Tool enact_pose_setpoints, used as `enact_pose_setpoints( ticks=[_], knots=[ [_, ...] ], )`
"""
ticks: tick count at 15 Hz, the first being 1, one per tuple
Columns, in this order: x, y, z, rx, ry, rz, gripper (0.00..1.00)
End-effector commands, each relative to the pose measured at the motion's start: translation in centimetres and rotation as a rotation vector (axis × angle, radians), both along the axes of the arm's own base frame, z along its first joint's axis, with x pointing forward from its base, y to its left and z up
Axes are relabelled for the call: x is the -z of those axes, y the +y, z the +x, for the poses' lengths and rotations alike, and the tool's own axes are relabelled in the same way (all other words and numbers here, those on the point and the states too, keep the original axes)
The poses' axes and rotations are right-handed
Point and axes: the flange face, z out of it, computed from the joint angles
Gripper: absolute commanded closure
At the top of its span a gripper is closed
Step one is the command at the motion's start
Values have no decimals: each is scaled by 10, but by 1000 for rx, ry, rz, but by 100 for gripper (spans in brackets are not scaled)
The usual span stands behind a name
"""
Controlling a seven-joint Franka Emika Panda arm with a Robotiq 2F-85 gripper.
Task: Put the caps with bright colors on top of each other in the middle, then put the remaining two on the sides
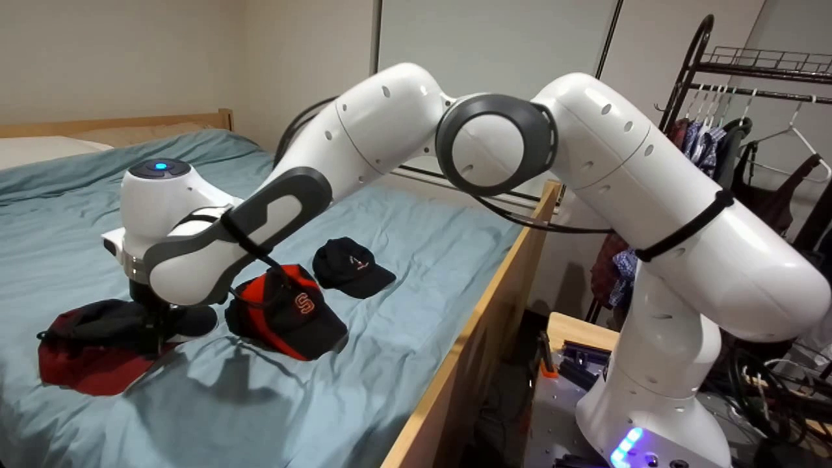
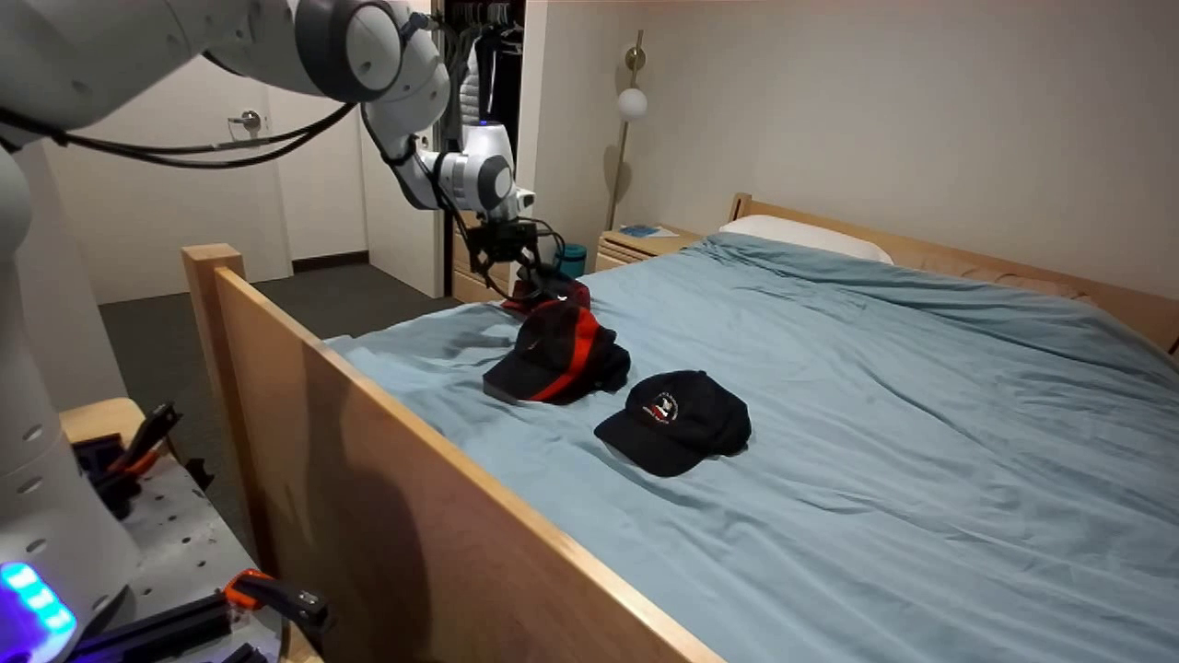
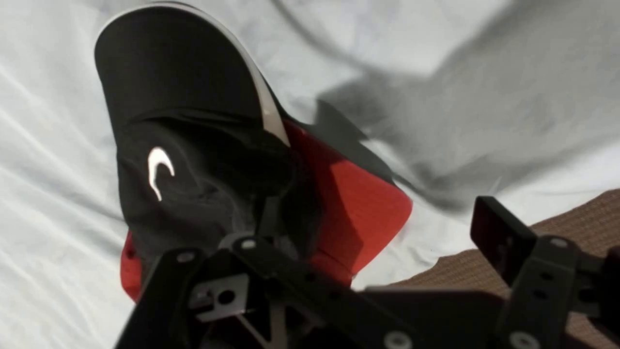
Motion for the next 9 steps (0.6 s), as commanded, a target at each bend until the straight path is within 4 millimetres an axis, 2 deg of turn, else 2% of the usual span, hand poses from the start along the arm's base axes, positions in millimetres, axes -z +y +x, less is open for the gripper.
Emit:
enact_pose_setpoints(
  ticks=[1,6,9],
  knots=[
    [33,6,15,-55,25,-36,0],
    [44,14,26,-77,-19,-98,0],
    [26,21,37,-91,-106,-134,0]
  ],
)
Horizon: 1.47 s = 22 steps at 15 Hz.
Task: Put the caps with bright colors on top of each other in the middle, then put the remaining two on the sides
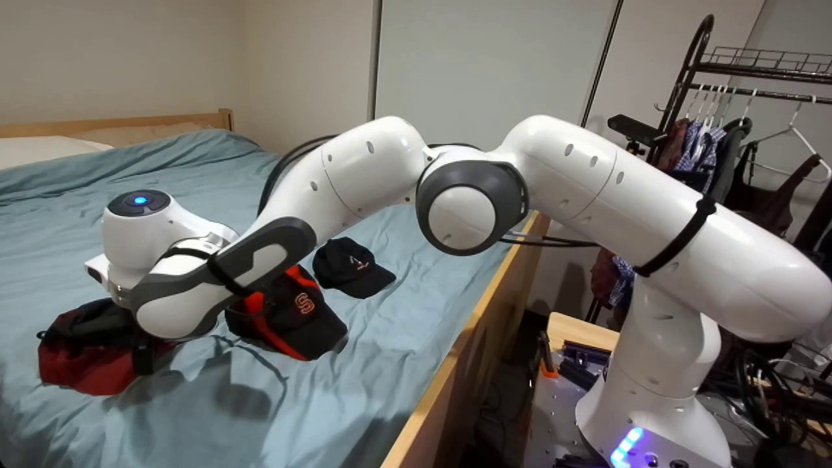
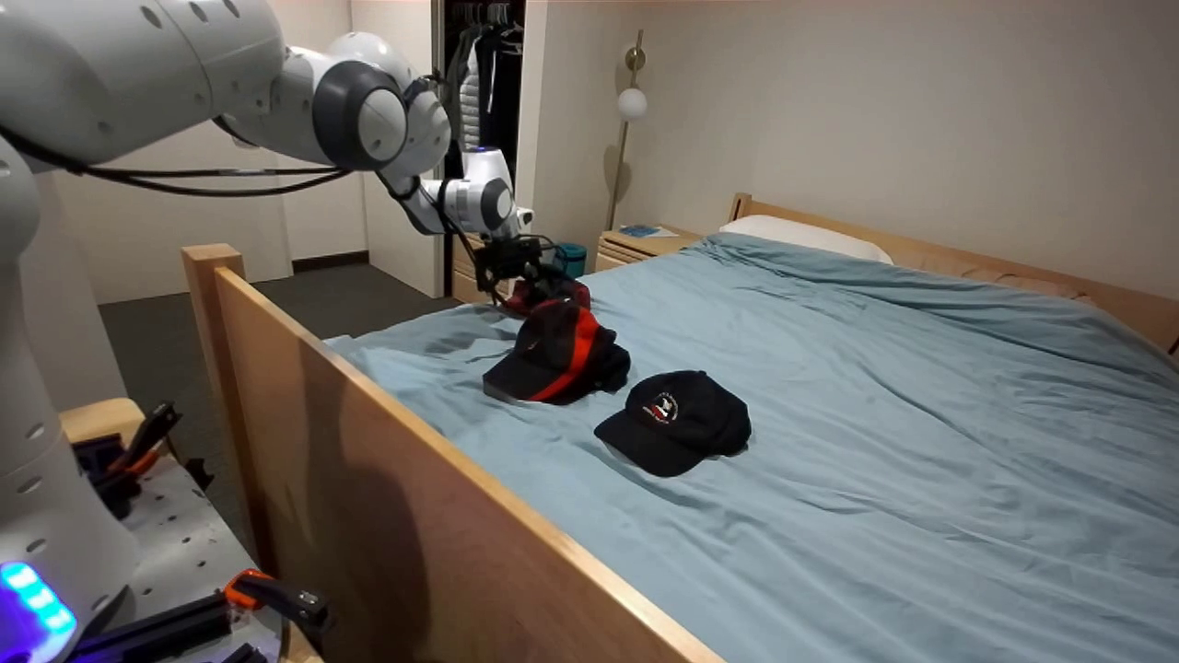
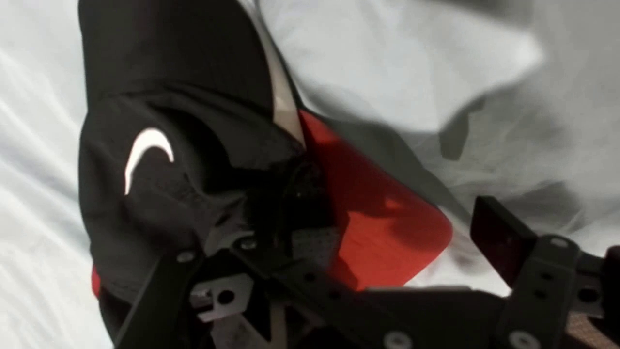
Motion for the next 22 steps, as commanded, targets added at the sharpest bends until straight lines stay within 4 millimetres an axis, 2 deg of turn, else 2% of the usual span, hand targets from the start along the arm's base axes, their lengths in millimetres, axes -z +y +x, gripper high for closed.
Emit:
enact_pose_setpoints(
  ticks=[1,3,5,11,12,13,22],
  knots=[
    [-24,9,15,-39,-91,-60,0],
    [-33,13,19,-50,-125,-77,0],
    [-31,13,20,-56,-113,-85,0],
    [-1,-1,24,-22,-110,-122,0],
    [3,-4,25,-20,-115,-127,25],
    [5,-5,26,-17,-117,-133,26],
    [6,-10,27,-24,-99,-131,85]
  ],
)
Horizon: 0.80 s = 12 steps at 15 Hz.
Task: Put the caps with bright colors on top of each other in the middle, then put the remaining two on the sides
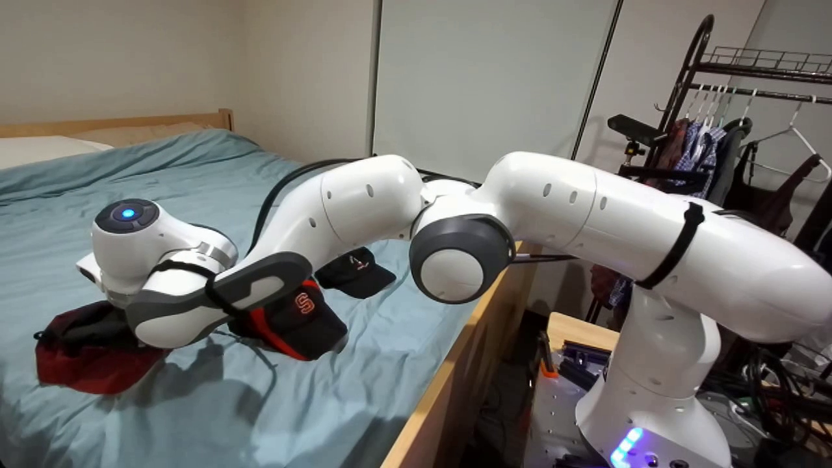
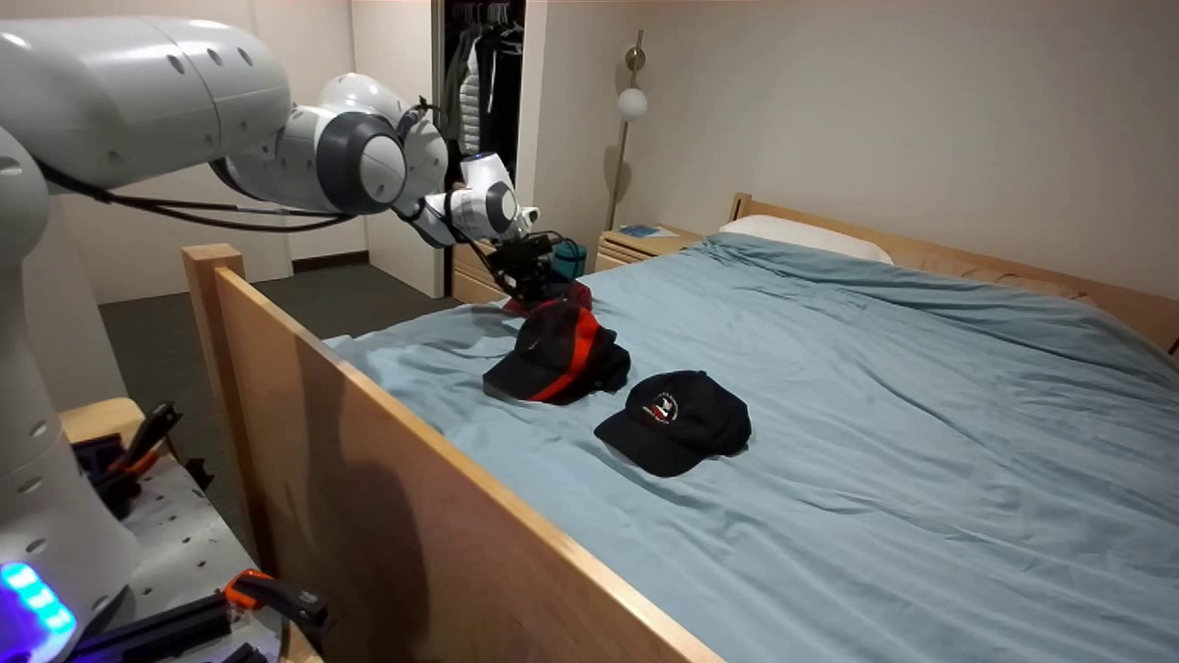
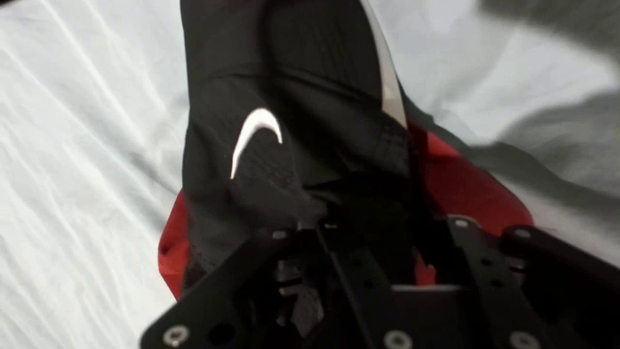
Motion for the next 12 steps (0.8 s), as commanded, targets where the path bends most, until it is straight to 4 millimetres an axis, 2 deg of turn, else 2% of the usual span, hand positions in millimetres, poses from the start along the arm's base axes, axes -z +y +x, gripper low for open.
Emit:
enact_pose_setpoints(
  ticks=[1,5,7,9,12],
  knots=[
    [-1,-6,4,2,13,-16,93],
    [-10,-17,0,36,173,89,99],
    [-22,-22,0,52,231,178,96],
    [-38,-22,1,48,271,272,95],
    [-66,-8,1,39,300,415,96]
  ],
)
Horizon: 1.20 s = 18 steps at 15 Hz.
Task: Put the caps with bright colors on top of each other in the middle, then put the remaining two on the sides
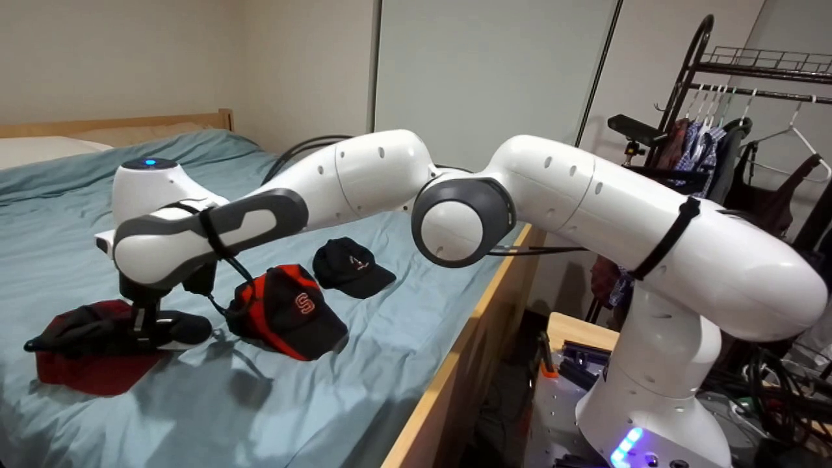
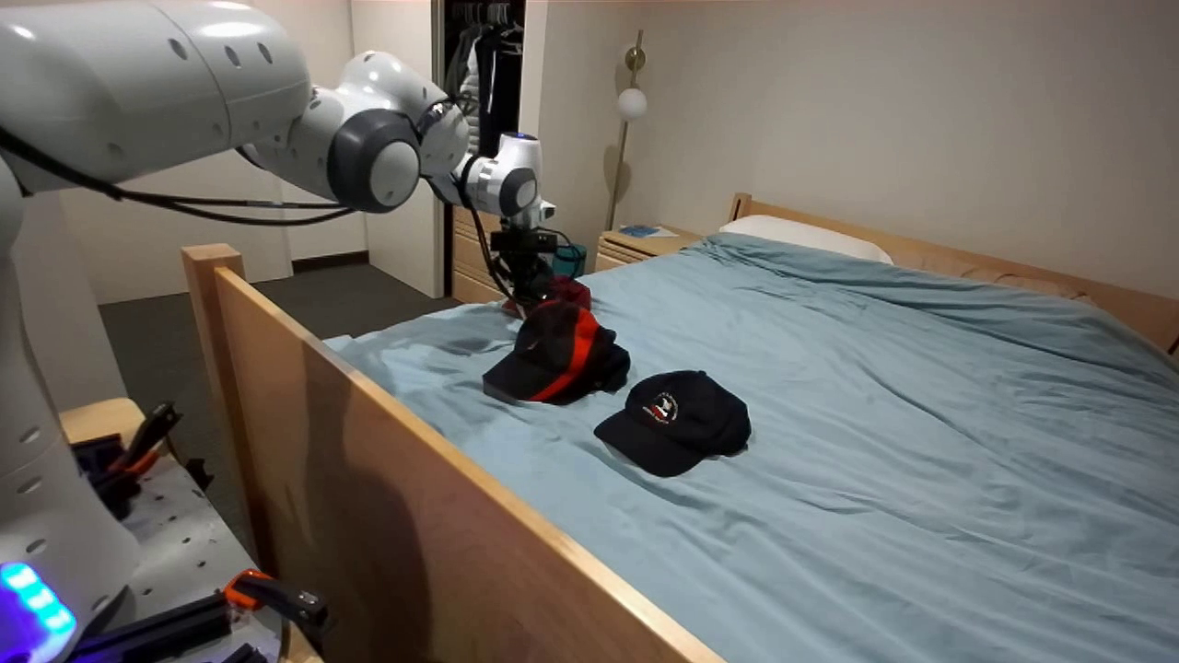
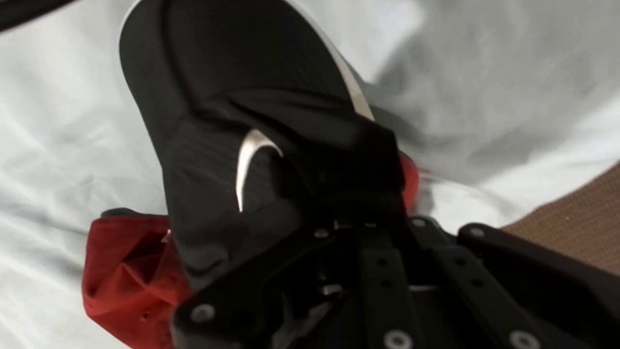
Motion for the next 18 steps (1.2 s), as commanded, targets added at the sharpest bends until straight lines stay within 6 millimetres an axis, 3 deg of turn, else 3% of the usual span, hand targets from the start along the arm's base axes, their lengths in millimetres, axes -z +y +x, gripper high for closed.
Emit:
enact_pose_setpoints(
  ticks=[1,4,6,7,8,10,14,18],
  knots=[
    [-37,21,-5,-25,56,164,96],
    [-47,51,-27,-22,192,199,96],
    [-55,59,-42,-8,285,159,96],
    [-59,61,-46,8,301,143,96],
    [-44,61,-34,-18,237,152,96],
    [-51,65,-40,-9,263,142,96],
    [-46,60,-45,48,273,43,96],
    [-48,28,-55,252,288,-48,96]
  ],
)
